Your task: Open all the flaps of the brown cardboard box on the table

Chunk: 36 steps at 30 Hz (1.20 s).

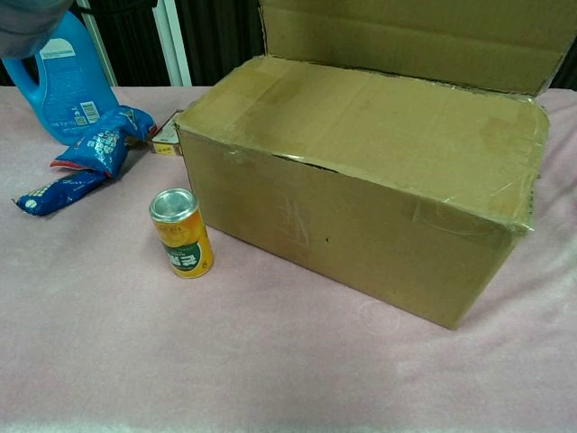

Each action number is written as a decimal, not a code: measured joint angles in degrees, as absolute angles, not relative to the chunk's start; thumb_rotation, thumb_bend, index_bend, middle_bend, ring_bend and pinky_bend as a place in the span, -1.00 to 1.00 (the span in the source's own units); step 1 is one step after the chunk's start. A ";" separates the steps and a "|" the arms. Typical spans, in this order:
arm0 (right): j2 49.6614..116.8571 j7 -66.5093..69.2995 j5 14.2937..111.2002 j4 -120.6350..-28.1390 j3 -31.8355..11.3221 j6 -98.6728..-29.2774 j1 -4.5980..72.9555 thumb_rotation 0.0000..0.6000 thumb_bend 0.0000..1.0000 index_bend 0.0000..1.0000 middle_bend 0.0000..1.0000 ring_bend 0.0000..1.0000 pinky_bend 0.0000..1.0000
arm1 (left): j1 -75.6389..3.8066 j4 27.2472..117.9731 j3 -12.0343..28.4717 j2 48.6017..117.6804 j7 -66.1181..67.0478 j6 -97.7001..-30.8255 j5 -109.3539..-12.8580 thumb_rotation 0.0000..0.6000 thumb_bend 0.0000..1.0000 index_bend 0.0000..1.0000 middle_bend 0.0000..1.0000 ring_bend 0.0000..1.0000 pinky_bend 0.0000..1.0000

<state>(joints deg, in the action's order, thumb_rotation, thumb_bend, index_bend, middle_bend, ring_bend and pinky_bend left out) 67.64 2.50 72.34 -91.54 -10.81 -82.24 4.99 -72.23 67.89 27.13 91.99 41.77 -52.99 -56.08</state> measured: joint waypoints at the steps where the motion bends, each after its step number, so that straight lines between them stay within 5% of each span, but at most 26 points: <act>1: 67.66 2.48 72.15 -91.55 -10.89 -82.24 4.96 1.00 -0.58 -1.00 -1.00 -1.00 -0.55 | -73.55 64.83 27.36 92.86 41.42 -52.29 -56.05 1.00 -0.27 -1.00 -1.00 -1.00 -1.00; 10: 67.86 0.97 71.43 -91.33 -11.09 -82.49 4.80 1.00 -0.58 -1.00 -1.00 -1.00 -0.55 | -82.38 40.91 28.69 101.16 35.67 -47.69 -55.62 1.00 -0.29 -1.00 -1.00 -1.00 -1.00; 14: 68.20 -0.10 71.96 -90.78 -10.68 -82.67 4.81 1.00 -0.58 -1.00 -1.00 -1.00 -0.55 | -81.55 40.07 28.44 100.71 33.06 -48.49 -56.08 1.00 -0.40 -1.00 -1.00 -1.00 -1.00; 18: 68.15 -0.93 71.74 -91.07 -10.50 -82.04 5.00 1.00 -0.58 -1.00 -1.00 -1.00 -0.55 | -77.69 48.69 27.62 96.92 31.82 -50.71 -56.37 1.00 -0.51 -1.00 -1.00 -1.00 -1.00; 29: 66.72 -3.61 72.18 -92.93 -10.67 -82.02 5.58 1.00 -0.58 -1.00 -1.00 -1.00 -0.55 | -54.31 94.00 20.21 74.98 29.06 -65.11 -59.05 1.00 -0.60 -1.00 -1.00 -1.00 -1.00; 36: 65.26 -6.66 72.10 -96.36 -11.11 -81.68 6.41 1.00 -0.57 -1.00 -1.00 -1.00 -0.55 | -37.67 103.68 10.94 65.16 23.54 -77.65 -66.74 1.00 -0.65 -1.00 -1.00 -1.00 -1.00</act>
